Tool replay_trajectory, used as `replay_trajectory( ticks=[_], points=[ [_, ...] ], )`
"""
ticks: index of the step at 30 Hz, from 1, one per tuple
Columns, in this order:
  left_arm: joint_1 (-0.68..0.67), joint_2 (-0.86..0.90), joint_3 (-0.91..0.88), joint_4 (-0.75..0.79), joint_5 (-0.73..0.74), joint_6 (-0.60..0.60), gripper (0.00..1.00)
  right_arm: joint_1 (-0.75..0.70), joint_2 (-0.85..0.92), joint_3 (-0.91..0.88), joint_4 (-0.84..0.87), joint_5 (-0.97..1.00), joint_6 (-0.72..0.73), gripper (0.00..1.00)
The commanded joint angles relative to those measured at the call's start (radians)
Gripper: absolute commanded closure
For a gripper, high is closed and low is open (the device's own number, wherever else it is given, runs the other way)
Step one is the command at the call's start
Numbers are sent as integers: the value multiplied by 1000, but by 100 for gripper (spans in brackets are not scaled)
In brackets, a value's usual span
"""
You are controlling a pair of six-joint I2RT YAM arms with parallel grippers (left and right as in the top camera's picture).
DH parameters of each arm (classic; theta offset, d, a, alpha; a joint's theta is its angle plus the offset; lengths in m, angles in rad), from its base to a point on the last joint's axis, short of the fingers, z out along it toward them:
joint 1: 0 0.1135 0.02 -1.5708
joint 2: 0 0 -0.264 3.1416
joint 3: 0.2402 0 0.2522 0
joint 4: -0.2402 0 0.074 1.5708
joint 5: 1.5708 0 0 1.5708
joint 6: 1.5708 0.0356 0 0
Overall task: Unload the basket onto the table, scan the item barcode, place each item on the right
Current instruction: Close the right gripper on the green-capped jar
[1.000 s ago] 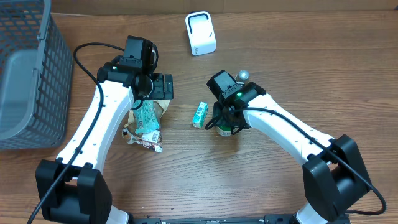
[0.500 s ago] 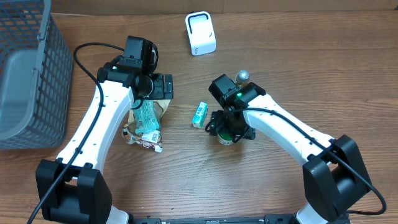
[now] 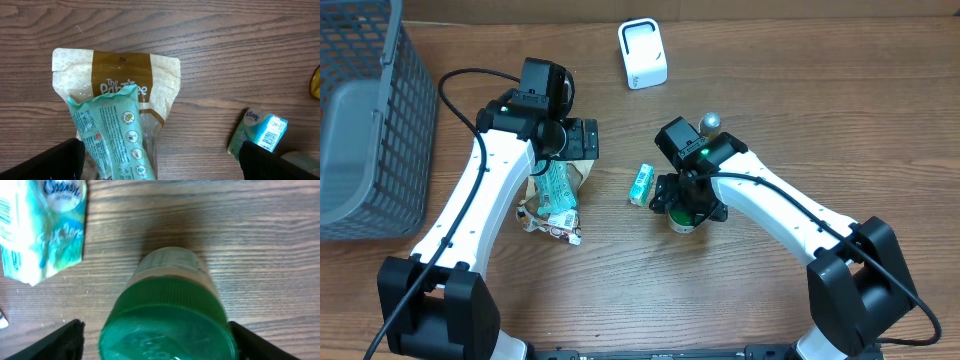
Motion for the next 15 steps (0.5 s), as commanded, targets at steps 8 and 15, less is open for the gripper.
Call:
replay_trajectory(
  ticks=[8,15],
  points=[
    [-6,2,21,2,6,15,0,-1,0,-72,84,50,39,17],
    [-6,2,21,2,6,15,0,-1,0,-121,135,49,61,17]
  ],
)
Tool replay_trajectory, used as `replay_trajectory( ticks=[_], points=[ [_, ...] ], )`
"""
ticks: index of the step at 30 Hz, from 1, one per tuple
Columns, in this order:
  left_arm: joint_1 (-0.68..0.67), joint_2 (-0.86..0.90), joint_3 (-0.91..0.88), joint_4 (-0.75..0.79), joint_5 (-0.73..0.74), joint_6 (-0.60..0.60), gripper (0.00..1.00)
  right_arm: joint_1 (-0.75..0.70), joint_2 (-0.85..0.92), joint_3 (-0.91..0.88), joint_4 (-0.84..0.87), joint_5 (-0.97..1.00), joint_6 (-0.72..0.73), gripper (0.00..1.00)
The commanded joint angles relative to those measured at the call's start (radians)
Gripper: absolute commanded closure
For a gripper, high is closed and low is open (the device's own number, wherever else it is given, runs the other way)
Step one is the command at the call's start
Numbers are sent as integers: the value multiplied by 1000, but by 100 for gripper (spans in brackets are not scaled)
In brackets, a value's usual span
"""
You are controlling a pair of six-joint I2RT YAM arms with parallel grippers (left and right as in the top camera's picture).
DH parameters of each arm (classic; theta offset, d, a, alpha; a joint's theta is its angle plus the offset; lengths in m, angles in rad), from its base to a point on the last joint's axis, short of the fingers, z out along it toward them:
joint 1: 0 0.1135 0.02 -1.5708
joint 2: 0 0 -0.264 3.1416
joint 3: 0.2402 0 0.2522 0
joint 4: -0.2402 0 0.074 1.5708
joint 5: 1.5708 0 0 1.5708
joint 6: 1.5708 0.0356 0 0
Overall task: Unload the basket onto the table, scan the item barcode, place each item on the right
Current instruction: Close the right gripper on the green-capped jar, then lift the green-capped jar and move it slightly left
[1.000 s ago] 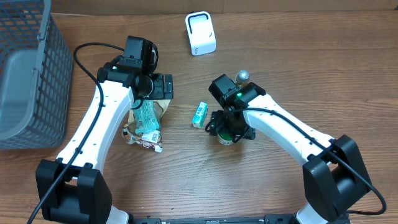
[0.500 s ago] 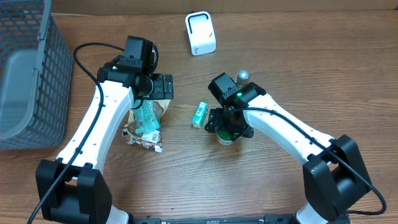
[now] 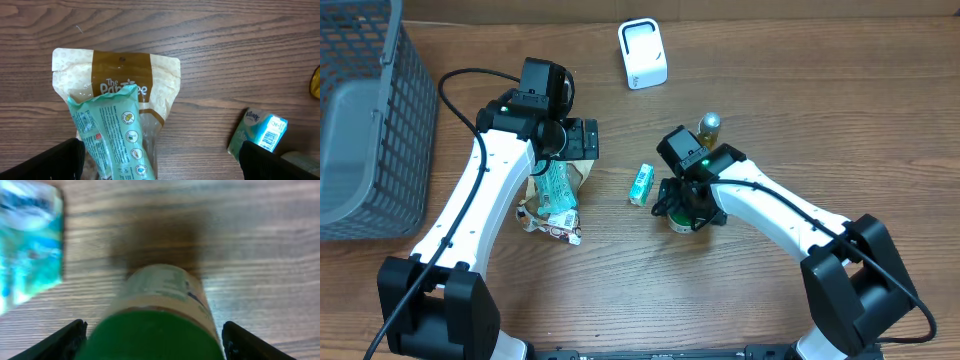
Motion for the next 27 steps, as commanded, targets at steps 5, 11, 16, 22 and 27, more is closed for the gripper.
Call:
replay_trajectory(
  ticks=[5,11,16,22,27],
  points=[
    [-6,2,21,2,6,15,0,-1,0,-13,3,9,21,22],
    [-6,2,21,2,6,15,0,-1,0,-13,-7,10,67,22],
    [-6,2,21,2,6,15,0,8,0,-13,-1,10,69,22],
    [-6,2,21,2,6,15,0,38,0,-13,-5,36,153,23],
    [-6,2,21,2,6,15,0,66,0,-13,-16,37,178,28]
  ],
)
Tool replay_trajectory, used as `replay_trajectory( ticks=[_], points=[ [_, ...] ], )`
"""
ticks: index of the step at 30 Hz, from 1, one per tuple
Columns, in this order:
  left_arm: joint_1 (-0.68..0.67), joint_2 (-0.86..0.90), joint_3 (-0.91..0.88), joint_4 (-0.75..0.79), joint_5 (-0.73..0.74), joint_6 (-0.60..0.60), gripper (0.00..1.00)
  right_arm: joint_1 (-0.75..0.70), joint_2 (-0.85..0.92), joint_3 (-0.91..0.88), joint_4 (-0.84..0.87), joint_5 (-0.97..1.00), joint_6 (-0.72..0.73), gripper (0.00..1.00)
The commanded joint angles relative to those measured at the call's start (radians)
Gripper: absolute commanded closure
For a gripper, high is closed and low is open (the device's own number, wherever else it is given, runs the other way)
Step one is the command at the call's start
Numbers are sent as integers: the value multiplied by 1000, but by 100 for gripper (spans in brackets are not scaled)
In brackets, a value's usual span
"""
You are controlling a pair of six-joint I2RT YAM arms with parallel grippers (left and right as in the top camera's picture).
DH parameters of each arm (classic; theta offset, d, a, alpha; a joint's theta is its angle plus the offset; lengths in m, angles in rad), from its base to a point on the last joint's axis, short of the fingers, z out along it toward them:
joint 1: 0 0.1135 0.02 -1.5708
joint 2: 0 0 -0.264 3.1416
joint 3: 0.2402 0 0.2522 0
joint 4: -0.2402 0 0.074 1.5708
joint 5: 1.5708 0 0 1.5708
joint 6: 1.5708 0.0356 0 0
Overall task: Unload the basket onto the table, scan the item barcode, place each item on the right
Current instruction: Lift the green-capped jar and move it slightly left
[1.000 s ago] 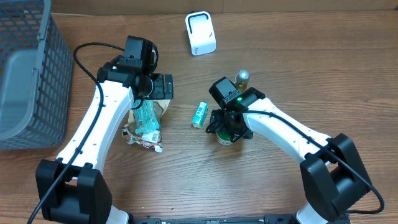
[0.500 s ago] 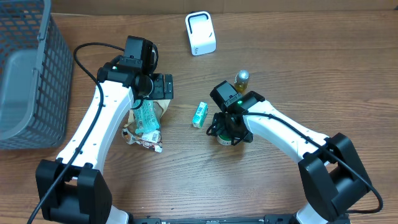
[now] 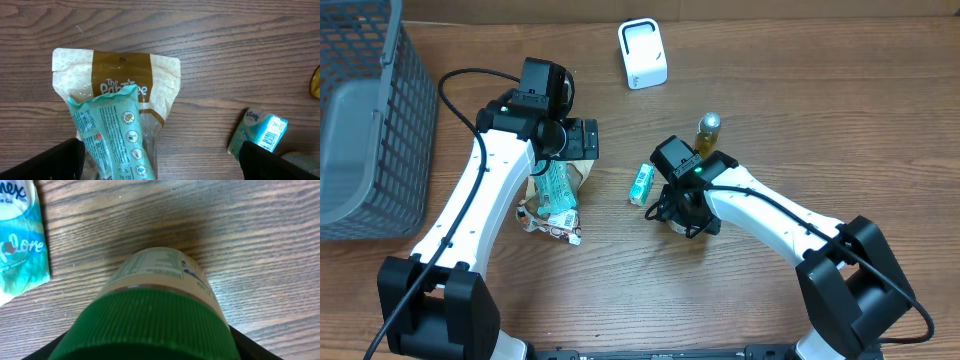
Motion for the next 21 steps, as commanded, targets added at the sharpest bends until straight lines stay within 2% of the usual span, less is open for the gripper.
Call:
replay_trajectory(
  ticks=[1,8,9,15,21],
  points=[
    [-6,2,21,2,6,15,0,24,0,-4,-1,21,36,28],
    [-6,2,21,2,6,15,0,24,0,-4,10,151,35,26],
    [-6,2,21,2,6,15,0,24,0,-4,16,161,31,23],
    [-6,2,21,2,6,15,0,24,0,-4,51,179,31,20],
    [-6,2,21,2,6,15,0,24,0,-4,34,177,31,34]
  ],
)
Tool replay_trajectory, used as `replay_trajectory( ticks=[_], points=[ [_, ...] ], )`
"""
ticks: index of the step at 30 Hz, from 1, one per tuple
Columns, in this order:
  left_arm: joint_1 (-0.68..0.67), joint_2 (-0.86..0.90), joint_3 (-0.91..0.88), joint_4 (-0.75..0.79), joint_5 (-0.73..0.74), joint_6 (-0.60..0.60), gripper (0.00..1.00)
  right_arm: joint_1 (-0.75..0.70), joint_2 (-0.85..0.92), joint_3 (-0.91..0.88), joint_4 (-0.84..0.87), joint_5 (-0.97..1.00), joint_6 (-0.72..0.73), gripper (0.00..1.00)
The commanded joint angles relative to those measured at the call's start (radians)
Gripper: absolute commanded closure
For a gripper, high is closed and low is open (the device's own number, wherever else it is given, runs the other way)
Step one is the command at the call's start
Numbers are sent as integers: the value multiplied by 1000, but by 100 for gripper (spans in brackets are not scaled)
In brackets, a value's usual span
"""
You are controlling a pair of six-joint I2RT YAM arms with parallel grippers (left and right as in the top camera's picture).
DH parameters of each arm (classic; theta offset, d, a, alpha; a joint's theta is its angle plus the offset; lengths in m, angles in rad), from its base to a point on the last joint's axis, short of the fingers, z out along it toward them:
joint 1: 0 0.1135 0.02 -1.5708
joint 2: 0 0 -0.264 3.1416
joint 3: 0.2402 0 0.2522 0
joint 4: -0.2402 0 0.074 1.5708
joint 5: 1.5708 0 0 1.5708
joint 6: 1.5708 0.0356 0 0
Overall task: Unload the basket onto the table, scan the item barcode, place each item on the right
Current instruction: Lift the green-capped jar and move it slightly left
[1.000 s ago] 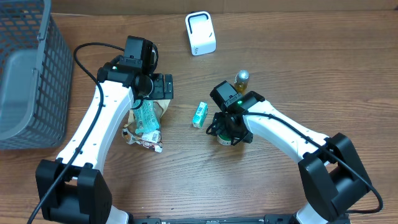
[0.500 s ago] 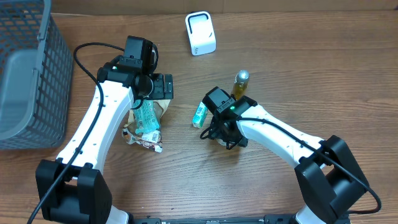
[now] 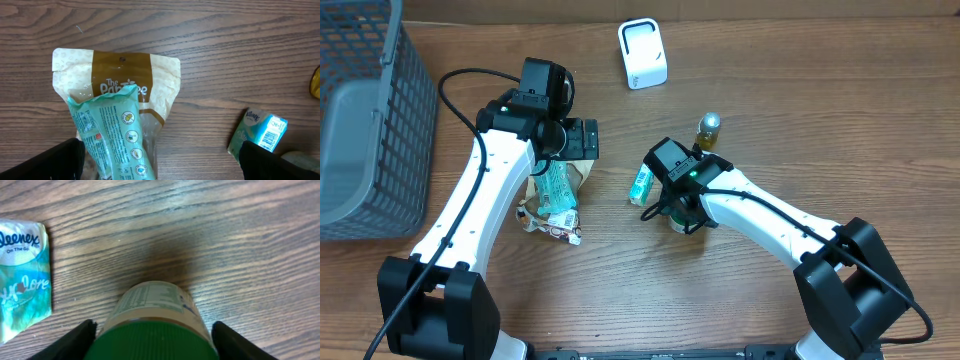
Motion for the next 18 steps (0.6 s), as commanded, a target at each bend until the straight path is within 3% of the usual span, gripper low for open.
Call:
replay_trajectory(
  ticks=[1,11,14,18],
  points=[
    [-6,2,21,2,6,15,1,4,0,-4,-17,4,1,34],
    [-6,2,21,2,6,15,0,4,0,-4,-59,-99,1,38],
    [-6,2,21,2,6,15,0,4,0,-4,-41,-89,1,34],
    [-6,2,21,2,6,15,0,3,0,-4,2,-85,1,22]
  ],
)
